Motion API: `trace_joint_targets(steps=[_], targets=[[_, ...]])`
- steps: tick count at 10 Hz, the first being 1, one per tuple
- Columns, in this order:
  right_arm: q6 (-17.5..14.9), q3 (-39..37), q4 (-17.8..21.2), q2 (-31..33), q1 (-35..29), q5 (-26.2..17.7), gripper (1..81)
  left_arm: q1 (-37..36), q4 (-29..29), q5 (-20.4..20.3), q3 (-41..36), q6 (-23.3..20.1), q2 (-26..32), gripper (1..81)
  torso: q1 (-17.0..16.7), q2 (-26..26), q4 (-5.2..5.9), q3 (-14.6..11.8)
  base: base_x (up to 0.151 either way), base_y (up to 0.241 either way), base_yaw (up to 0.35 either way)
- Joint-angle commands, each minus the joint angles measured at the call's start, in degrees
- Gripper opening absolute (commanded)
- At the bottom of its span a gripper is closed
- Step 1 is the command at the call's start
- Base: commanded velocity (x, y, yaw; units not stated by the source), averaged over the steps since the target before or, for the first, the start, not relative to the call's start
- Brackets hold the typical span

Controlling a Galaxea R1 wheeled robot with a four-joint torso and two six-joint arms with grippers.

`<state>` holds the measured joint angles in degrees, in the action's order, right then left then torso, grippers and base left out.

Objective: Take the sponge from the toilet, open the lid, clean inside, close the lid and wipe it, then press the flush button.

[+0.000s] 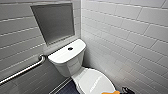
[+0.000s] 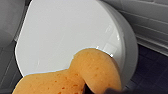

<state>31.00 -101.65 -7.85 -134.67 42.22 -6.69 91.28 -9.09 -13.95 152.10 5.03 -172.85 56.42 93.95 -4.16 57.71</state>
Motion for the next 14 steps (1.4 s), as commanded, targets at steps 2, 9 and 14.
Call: trace_joint_targets(steps=[2, 9, 14], targets=[[0.6, 13.2, 0.6, 14.4, 3.6, -2.2, 1.0, 0.4, -0.7, 3.4, -0.5, 0.2, 0.2, 81.1, 0.0, 0.0, 0.00, 0.0, 0.000, 0.000, 0.000], [-27.2, 13.2, 22.6, 17.3, 33.7, 5.5, 1.0, -1.8, -0.8, 4.1, -22.6, 0.2, 15.1, 81.1, 0.0, 0.0, 0.00, 0.0, 0.000, 0.000, 0.000], [-27.0, 4.5, 22.0, 8.7, 42.8, 8.3, 1.0, -8.3, -1.6, 5.2, -45.7, 0.2, 33.1, 81.1, 0.0, 0.0, 0.00, 0.0, 0.000, 0.000, 0.000]])
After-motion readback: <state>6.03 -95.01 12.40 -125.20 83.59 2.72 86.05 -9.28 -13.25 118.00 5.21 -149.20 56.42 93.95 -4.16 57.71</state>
